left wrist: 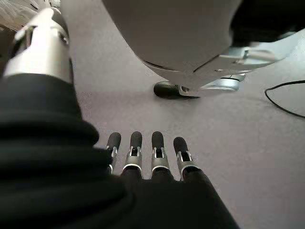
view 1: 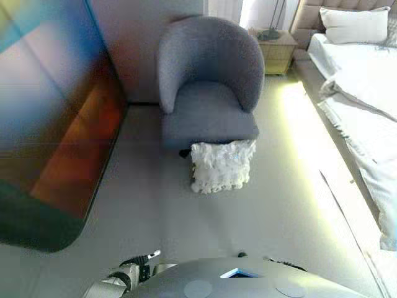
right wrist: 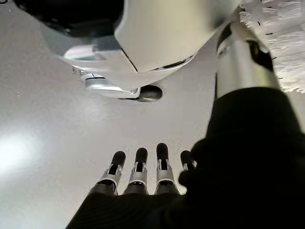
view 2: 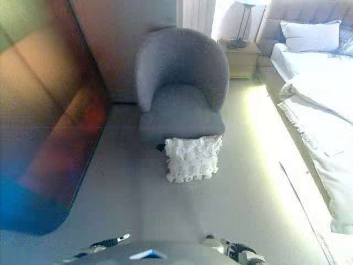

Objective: Pick up the cushion and take it to the sofa

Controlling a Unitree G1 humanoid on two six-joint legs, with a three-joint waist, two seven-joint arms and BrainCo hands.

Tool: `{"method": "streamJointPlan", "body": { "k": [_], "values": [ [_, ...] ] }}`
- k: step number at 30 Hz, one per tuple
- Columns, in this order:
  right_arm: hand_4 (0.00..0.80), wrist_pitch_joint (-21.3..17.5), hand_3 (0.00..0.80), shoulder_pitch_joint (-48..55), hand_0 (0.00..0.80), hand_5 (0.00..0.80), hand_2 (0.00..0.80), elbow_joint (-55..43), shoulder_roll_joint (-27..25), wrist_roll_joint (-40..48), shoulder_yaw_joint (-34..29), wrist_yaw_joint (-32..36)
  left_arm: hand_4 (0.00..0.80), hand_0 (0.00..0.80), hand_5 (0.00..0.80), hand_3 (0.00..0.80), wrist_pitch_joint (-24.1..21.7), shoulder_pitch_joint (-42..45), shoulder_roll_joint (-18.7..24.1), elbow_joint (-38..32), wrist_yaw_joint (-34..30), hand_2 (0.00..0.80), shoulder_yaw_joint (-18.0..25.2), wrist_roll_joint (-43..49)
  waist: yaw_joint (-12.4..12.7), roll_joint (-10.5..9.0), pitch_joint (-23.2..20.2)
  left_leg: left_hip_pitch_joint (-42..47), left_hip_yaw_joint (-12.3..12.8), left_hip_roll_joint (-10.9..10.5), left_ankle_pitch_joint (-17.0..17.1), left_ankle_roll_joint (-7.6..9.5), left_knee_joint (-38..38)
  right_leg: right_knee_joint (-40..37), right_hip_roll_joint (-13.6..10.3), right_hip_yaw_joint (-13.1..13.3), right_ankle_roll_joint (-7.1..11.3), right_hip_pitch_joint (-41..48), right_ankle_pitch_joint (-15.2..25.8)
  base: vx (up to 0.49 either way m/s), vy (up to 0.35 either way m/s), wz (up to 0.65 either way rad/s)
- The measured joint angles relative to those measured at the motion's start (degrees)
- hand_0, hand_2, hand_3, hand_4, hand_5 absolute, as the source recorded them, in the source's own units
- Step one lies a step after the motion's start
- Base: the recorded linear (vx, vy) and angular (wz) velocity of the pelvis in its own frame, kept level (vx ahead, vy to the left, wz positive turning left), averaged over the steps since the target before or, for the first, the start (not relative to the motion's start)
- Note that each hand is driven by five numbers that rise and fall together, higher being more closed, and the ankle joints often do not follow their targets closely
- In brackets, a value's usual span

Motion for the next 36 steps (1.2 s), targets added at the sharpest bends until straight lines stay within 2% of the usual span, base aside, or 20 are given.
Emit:
{"method": "streamJointPlan", "body": {
  "k": [24,36],
  "values": [
    [0.000,0.0,0.000,0.0,0.000,0.000,0.000,0.0,0.0,0.0,0.0,1.0,0.000,0.000,0.000,0.000,1.1,-0.1,0.0,0.0,-0.4,0.000,0.0,-0.1,0.0,0.14,0.0,0.0,0.1,0.0,0.0,0.02,0.0,0.0,0.0,0.0,0.00,0.0,0.0,0.000,0.000,0.00],
    [0.000,-0.9,0.000,0.0,0.000,0.000,0.000,0.0,0.0,-0.1,0.0,-0.5,0.000,0.000,0.000,0.000,1.0,-0.1,0.0,0.0,0.6,0.000,0.0,-0.1,0.0,0.03,0.1,0.2,0.2,0.0,0.0,0.05,0.1,0.0,0.1,0.4,0.01,0.0,0.0,0.024,-0.073,-0.01]
  ]
}}
